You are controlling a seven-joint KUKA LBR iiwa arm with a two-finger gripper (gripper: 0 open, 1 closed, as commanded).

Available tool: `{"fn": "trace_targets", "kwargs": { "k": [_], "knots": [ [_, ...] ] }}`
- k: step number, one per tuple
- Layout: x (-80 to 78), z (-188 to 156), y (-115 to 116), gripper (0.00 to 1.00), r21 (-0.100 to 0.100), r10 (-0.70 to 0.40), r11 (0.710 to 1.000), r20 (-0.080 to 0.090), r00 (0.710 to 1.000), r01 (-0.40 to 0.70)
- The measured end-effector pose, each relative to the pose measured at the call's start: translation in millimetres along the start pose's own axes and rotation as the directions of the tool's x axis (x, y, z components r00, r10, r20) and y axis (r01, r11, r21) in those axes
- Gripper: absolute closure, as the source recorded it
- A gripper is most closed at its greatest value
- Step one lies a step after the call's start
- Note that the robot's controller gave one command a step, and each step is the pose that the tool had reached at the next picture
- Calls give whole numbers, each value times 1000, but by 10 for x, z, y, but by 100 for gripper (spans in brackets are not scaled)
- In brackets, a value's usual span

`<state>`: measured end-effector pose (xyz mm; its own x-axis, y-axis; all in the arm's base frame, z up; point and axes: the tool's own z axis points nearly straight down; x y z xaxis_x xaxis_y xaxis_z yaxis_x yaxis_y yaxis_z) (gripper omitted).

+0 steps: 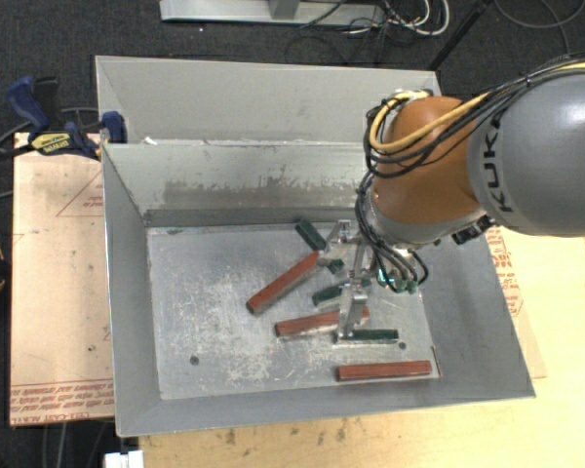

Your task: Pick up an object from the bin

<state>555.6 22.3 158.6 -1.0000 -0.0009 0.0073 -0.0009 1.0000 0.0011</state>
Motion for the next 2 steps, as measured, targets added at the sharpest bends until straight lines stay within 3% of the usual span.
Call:
{"fn": "trace_targets", "kwargs": {
  "k": [1, 2],
  "knots": [
    [-18, -40, -1, 0, 0, 1, 1000, 8, 1000, -1],
    [61, 827, -80, 100, 0, -50, 999, 23, 998, 50]
  ]
}}
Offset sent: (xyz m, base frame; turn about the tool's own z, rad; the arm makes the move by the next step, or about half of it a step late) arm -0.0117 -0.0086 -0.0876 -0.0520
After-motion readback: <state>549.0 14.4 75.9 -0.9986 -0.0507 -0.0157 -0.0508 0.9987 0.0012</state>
